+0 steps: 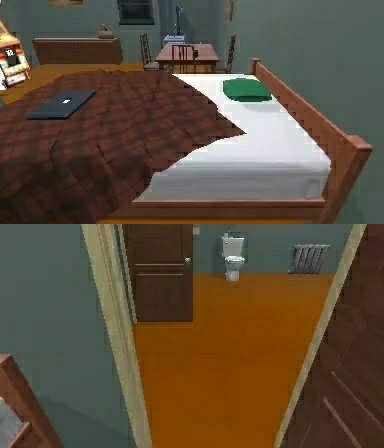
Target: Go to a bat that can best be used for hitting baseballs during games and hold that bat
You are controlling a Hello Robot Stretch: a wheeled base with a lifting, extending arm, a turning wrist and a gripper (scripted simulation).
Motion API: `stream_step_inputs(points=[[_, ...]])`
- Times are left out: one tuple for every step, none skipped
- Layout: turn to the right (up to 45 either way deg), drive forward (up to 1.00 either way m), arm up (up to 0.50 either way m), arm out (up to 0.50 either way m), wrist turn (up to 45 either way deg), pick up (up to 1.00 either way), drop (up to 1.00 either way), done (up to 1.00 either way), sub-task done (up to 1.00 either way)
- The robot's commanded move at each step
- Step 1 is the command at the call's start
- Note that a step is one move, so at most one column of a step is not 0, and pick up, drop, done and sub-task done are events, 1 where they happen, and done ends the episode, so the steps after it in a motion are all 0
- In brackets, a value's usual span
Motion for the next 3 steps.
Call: stream_step_inputs(points=[[45.0, 0.00, 0.00, 0.00, 0.0, 0.00, 0.00, 0.00, 0.00], [42.0, 0.00, 0.00, 0.00, 0.0, 0.00, 0.00, 0.00, 0.00], [3.0, 0.00, 0.00, 0.00, 0.0, 0.00, 0.00, 0.00, 0.00]])
